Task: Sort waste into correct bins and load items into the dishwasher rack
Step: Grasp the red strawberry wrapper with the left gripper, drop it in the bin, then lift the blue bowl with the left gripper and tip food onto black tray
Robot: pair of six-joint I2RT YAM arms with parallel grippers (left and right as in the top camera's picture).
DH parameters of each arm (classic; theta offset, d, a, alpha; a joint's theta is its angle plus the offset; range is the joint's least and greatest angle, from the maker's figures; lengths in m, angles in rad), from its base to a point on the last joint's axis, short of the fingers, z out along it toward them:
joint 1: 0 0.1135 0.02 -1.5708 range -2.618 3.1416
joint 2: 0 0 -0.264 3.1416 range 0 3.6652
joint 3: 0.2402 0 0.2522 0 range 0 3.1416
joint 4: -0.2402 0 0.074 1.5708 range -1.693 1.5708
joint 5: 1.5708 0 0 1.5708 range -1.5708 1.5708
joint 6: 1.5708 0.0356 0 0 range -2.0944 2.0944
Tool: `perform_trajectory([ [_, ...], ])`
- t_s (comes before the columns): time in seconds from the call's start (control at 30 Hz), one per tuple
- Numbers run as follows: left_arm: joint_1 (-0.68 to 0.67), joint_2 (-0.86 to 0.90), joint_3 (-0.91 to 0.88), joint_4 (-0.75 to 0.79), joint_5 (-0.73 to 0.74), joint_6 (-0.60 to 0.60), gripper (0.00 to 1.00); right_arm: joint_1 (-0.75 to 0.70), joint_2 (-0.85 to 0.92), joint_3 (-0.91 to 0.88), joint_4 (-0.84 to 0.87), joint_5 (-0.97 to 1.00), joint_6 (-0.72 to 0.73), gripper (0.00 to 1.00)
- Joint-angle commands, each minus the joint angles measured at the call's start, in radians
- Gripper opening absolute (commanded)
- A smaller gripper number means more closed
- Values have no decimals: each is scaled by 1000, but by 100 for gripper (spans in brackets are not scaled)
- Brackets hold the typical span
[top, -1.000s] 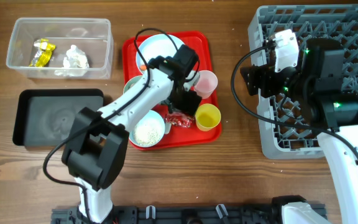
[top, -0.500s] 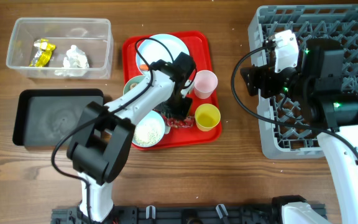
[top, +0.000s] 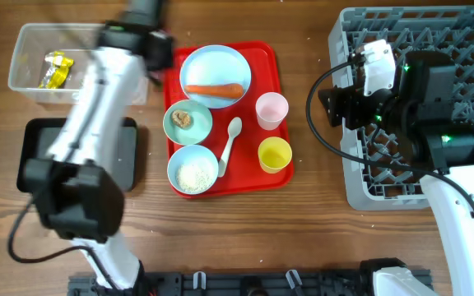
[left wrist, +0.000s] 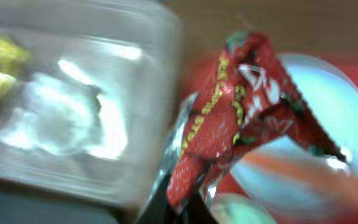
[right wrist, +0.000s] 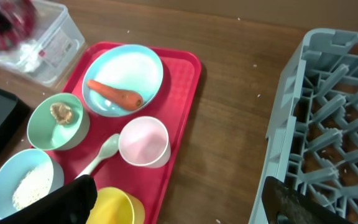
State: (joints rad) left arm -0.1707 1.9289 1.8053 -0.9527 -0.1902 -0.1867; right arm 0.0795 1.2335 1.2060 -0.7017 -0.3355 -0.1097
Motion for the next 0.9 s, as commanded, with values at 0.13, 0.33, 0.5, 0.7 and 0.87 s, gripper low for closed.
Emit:
perform_trajectory([
  [0.13,375,200,-5,219,224,-31,100,-2,8,16,1,6,7,88],
  [0.33,277,61,16,63,283,7,100,-2,8,16,5,6,6,89],
  [0.5,-22,46,-20,-144,283,5,80,-2,8,16,5,6,5,89],
  [0.7,-239,57,-289,49,189,-169,77,-2,8,16,-5,6,5,88],
  [0.87,-243,58,-439,219,189,-215,43,-2,8,16,-12,6,5,88],
])
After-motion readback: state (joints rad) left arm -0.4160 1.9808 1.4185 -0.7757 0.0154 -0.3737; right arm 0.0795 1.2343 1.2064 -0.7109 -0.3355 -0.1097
